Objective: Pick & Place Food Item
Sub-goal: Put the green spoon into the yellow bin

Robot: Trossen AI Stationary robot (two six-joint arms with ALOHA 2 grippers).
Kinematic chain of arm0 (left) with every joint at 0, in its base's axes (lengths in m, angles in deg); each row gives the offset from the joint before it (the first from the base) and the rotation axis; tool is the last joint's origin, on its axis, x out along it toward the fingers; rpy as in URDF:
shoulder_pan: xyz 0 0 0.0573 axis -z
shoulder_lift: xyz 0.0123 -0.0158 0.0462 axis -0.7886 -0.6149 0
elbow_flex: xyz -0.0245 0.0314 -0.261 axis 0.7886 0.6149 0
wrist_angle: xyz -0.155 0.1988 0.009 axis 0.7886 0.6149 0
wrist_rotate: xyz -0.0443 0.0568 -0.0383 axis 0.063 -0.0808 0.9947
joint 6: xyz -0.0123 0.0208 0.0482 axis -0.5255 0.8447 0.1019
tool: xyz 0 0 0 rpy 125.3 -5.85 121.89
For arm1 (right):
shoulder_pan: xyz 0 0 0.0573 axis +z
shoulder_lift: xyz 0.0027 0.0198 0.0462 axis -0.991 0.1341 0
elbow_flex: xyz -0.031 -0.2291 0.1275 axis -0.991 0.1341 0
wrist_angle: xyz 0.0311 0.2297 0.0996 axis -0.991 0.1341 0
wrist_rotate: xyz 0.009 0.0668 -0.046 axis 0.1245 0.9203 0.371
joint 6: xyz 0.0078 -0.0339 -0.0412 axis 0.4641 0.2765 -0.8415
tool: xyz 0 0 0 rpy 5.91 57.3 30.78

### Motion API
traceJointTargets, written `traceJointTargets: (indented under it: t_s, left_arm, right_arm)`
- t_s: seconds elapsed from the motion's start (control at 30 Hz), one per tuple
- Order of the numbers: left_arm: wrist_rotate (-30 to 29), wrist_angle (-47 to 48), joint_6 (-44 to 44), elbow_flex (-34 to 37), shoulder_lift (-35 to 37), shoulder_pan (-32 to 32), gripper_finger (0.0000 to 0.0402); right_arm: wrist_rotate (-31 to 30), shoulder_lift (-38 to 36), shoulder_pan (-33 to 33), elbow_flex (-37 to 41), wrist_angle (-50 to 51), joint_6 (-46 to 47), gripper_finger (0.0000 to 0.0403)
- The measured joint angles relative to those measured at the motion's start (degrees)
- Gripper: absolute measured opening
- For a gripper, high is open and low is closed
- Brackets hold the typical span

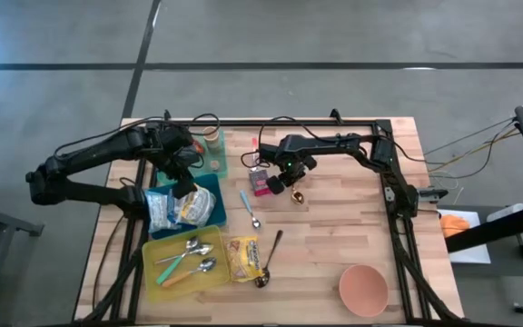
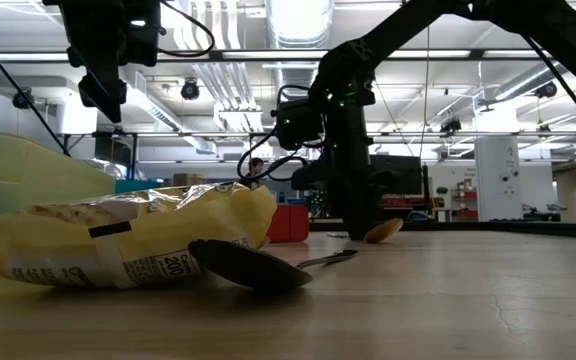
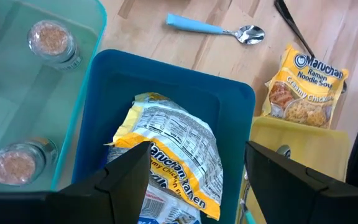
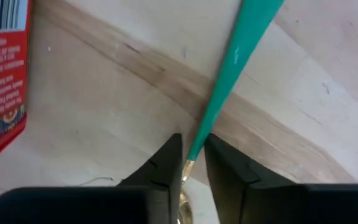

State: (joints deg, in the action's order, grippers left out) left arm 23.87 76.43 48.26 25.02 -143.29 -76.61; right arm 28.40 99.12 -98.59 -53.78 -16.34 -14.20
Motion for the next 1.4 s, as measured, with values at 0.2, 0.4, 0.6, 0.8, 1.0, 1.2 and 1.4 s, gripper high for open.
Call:
traceJointTargets:
  t_s: [0.2,0.4,0.6,0.8,1.0,1.2,1.4]
  left_arm:
    - [0.0,-0.02,-1.75,0.0,-0.01,0.01,0.0265]
    - [0.0,-0.64,-3.36,0.0,0.01,0.0,0.0265]
    - [-0.02,-0.87,-3.75,0.0,0.0,0.0,0.0265]
    - [-0.24,-0.92,-3.92,0.0,0.0,0.01,0.0265]
    - [-0.28,-1.87,-5.37,0.0,-0.01,0.01,0.0265]
    - [-0.44,-6.24,-9.43,0.0,-0.01,0.01,0.0265]
    - [0.27,-16.67,-28.4,0.0,-0.02,0.4,0.0265]
  right_arm:
    - [-0.84,0.0,0.07,0.06,0.28,-2.83,0.0016]
    - [-1.48,-1.7,0.28,0.25,0.61,-4.92,0.0014]
    - [-1.95,-4.22,0.24,0.94,3.58,-6.28,0.0013]
    - [-3.3,-6.73,0.31,1.19,4.84,-7.51,0.0013]
    - [-3.26,-9.08,1.37,1.93,4.66,-7.59,0.0012]
    - [-2.93,-13.9,3.38,3.75,4.18,-8.4,0.0012]
    - [-3.61,-21.9,6.83,6.59,2.57,-8.6,0.0012]
